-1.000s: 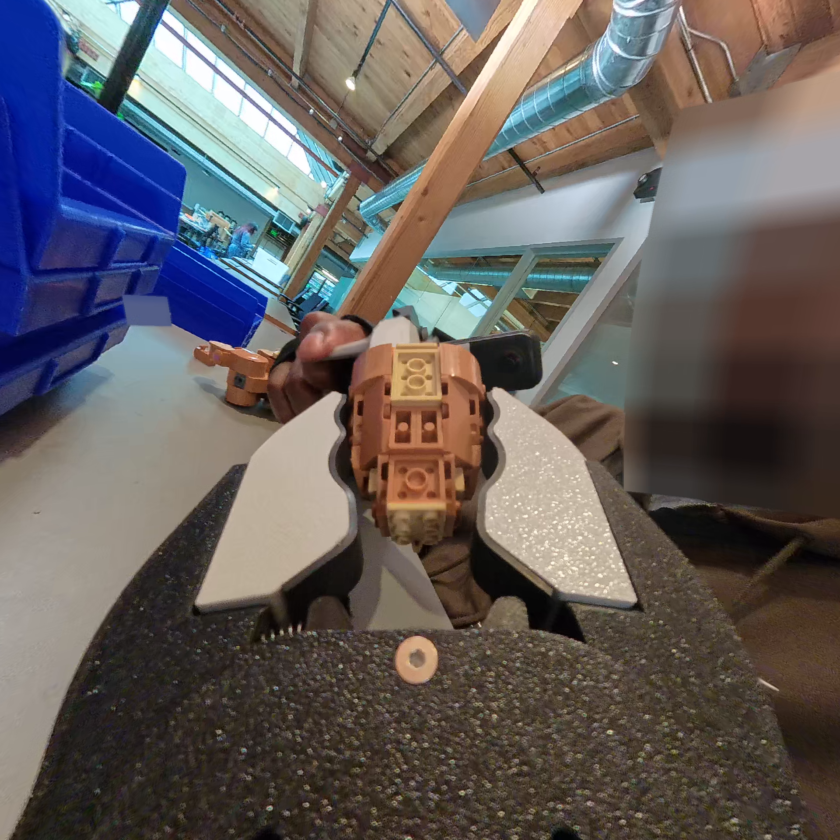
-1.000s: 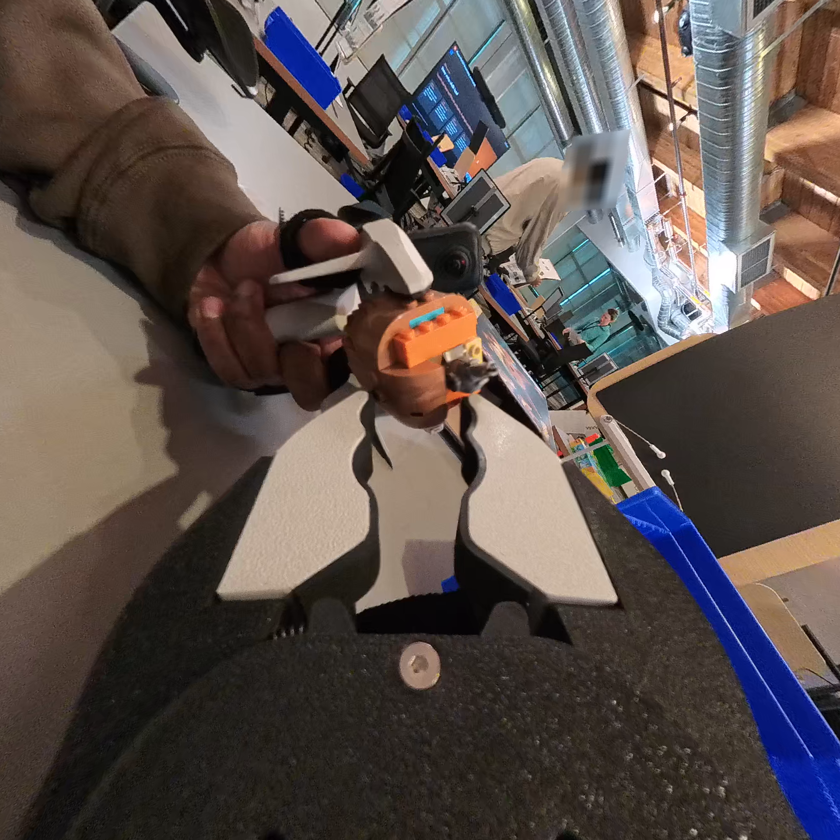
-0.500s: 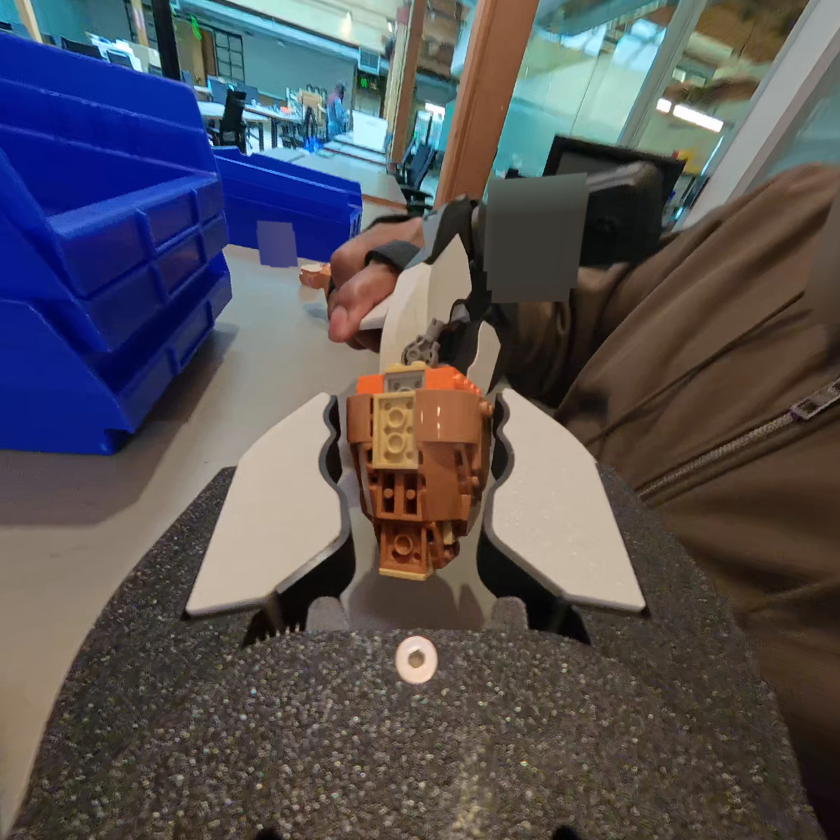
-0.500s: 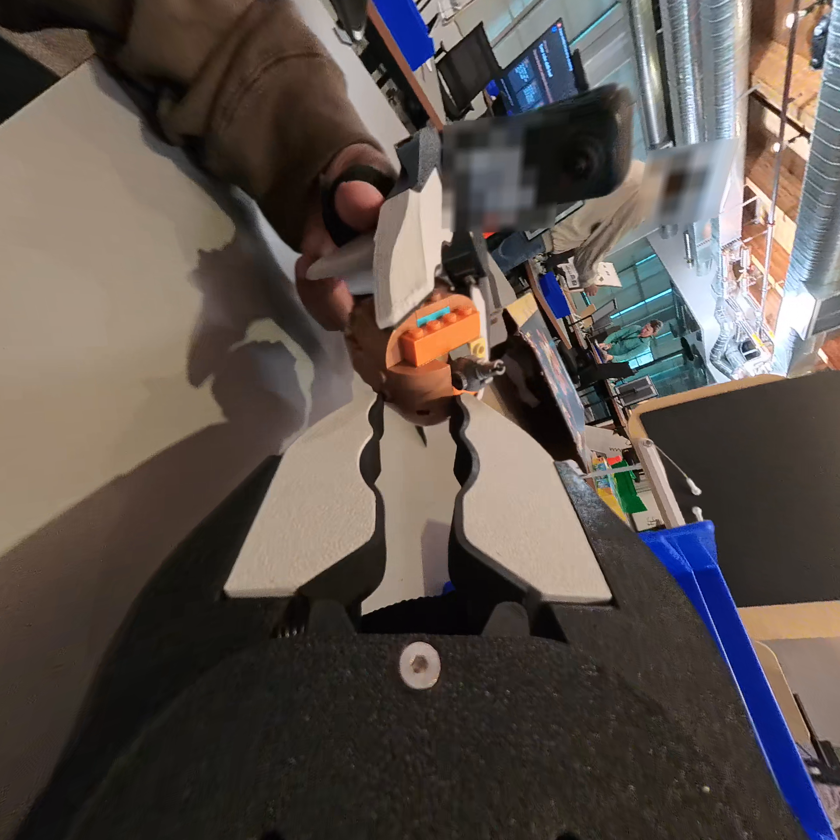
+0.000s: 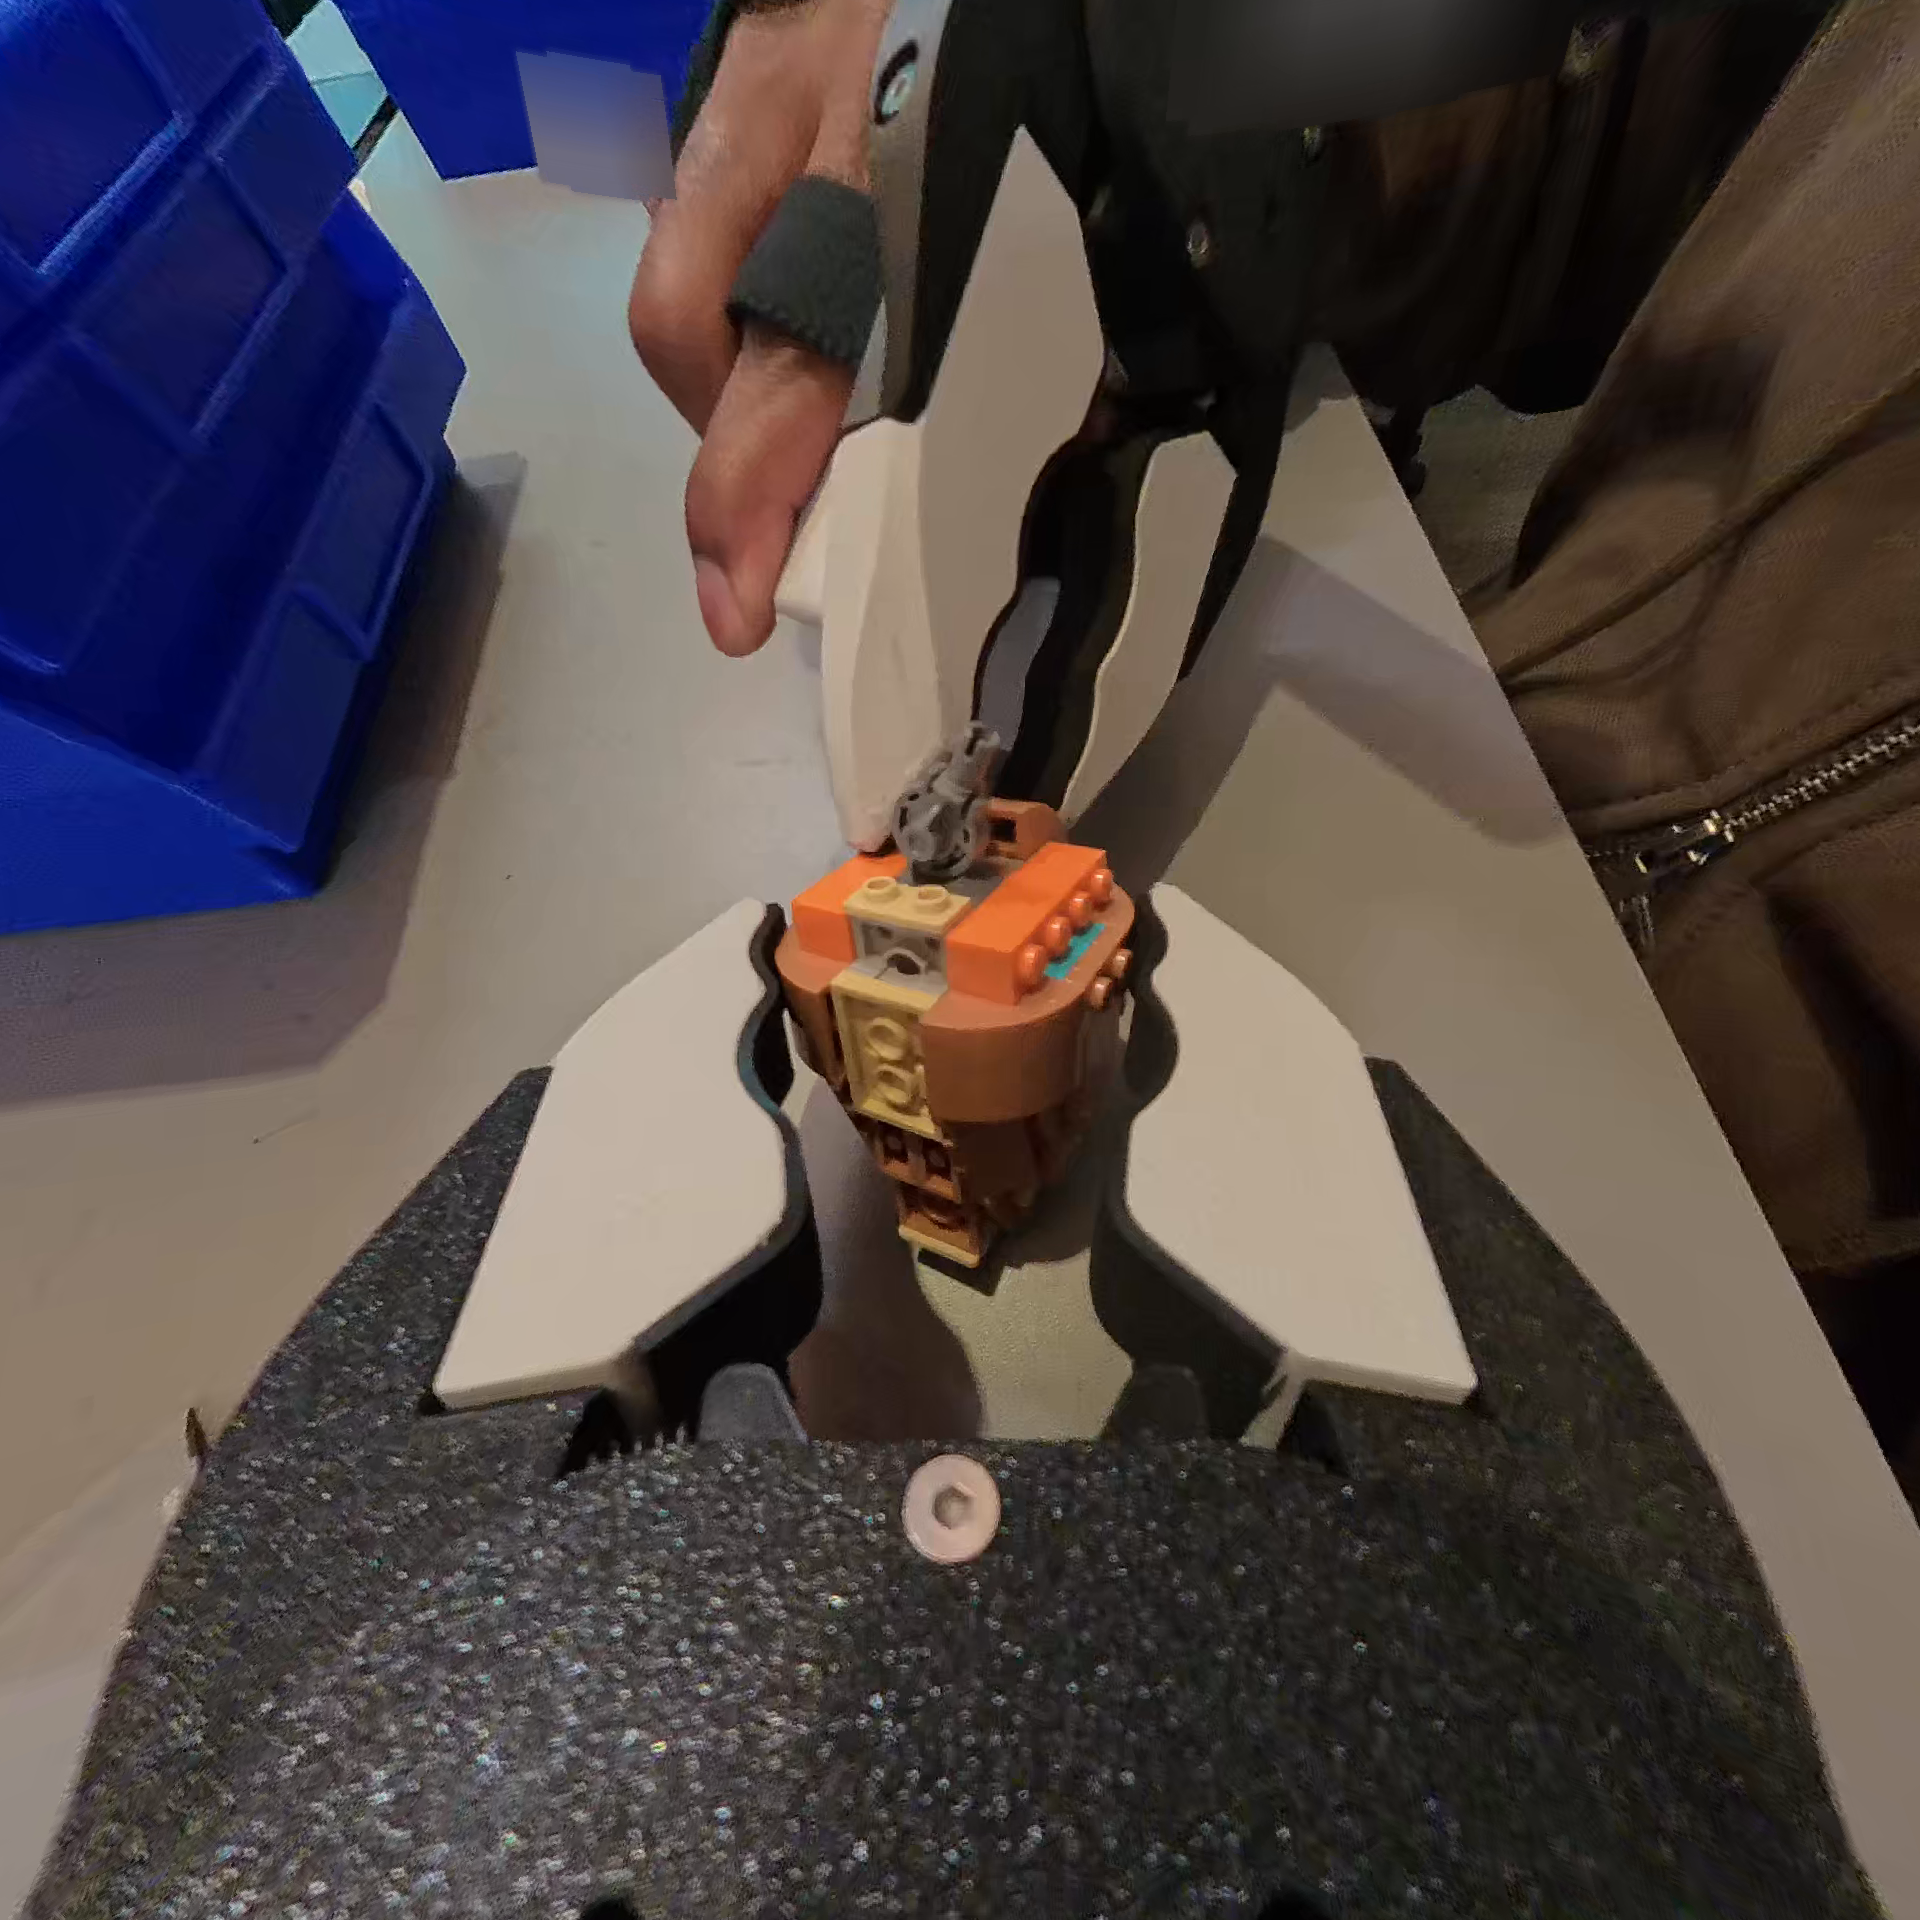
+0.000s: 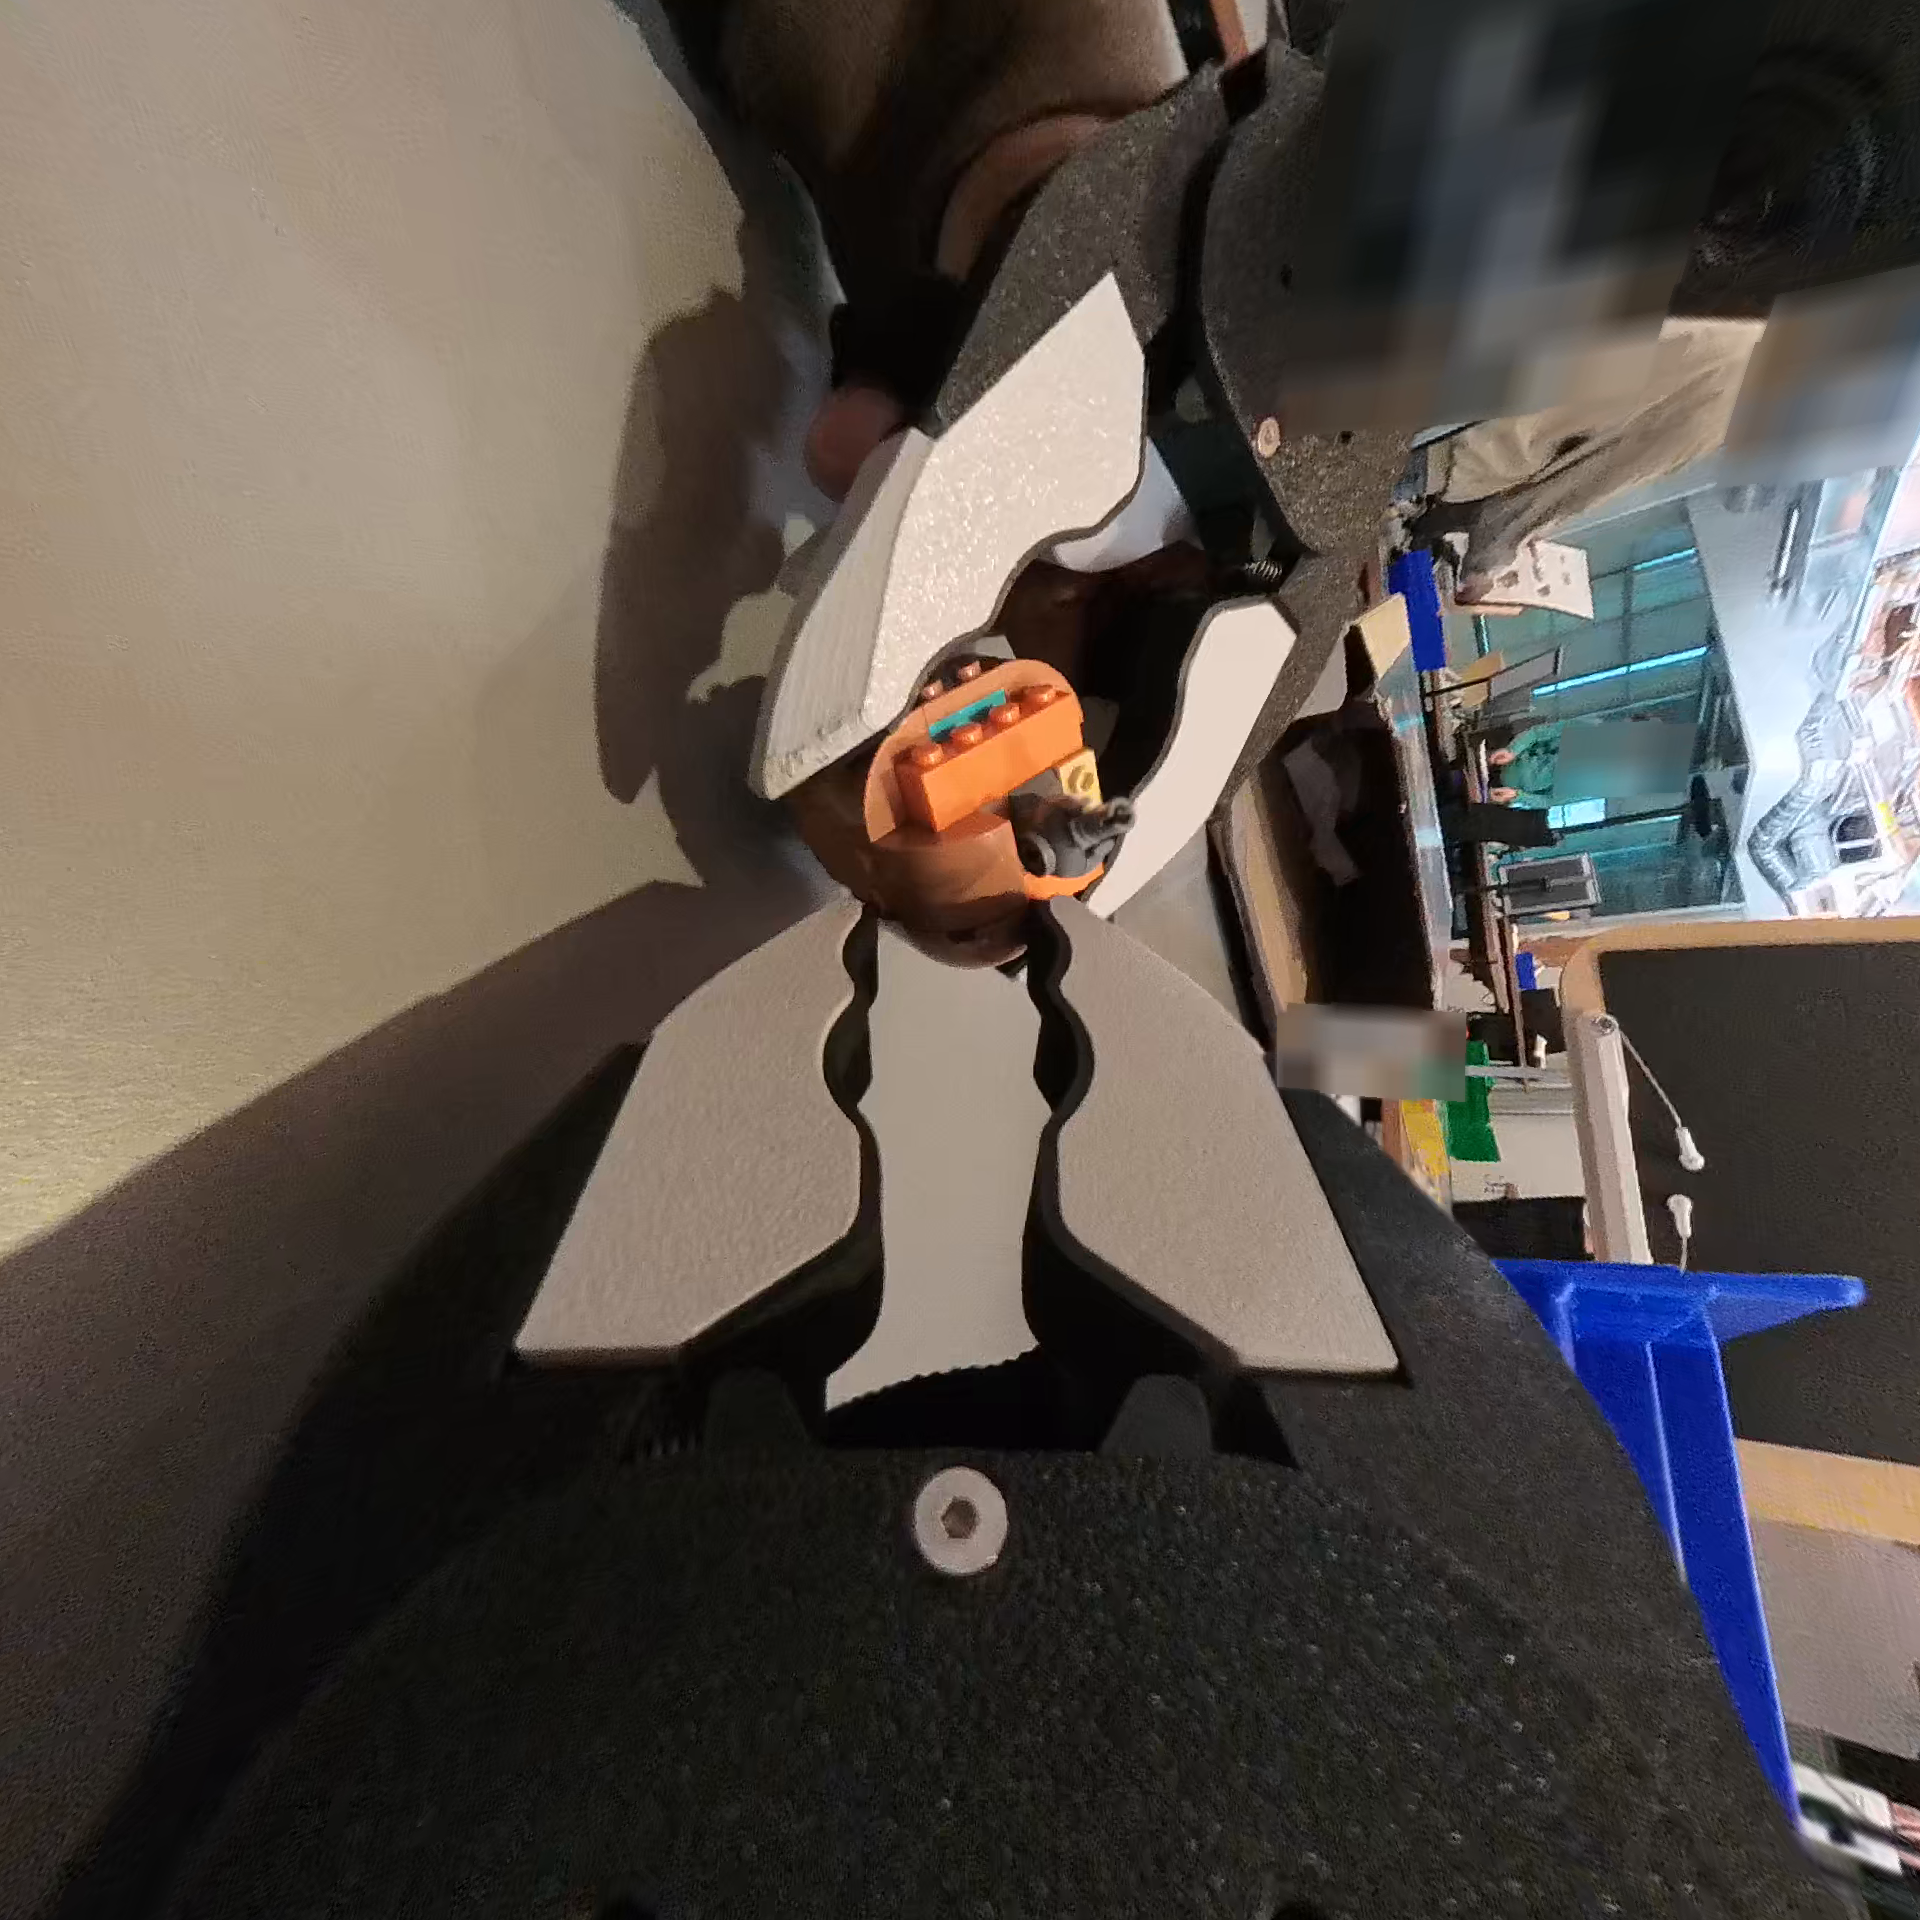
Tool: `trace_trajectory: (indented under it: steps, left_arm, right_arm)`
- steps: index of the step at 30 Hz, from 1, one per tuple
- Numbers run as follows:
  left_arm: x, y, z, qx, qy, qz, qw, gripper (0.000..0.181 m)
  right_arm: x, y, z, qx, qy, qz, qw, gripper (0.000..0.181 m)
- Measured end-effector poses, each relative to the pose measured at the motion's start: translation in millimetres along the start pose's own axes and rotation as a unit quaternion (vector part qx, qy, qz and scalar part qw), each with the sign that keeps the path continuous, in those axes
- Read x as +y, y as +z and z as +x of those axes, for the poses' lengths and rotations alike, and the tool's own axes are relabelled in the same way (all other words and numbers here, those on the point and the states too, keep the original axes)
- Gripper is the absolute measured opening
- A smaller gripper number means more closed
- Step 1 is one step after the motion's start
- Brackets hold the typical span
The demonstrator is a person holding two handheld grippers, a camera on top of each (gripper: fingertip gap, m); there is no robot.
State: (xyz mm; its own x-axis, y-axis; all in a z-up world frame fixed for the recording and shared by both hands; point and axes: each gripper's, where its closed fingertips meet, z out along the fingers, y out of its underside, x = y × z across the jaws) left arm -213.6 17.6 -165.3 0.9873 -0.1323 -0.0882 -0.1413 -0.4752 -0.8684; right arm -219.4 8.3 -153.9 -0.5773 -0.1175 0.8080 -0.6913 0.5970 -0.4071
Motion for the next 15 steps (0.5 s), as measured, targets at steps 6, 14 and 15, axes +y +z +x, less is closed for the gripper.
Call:
trace_trajectory:
  steps: [6, 14, 15]
  left_arm:
    - [1.2, 3.7, -4.0, -0.021, 0.004, -0.005, 1.0, 0.063]
    - [10.5, 9.2, -5.6, -0.042, 0.036, -0.043, 0.998, 0.063]
    - [10.3, 8.9, -6.5, -0.044, 0.034, -0.042, 0.998, 0.063]
  right_arm:
    - [8.2, 0.9, -1.4, 0.015, 0.023, -0.026, 0.999, 0.027]
    - [20.0, 5.7, -11.9, 0.004, 0.078, -0.055, 0.995, 0.02]
    - [20.7, 5.9, -11.2, 0.005, 0.084, -0.058, 0.995, 0.02]
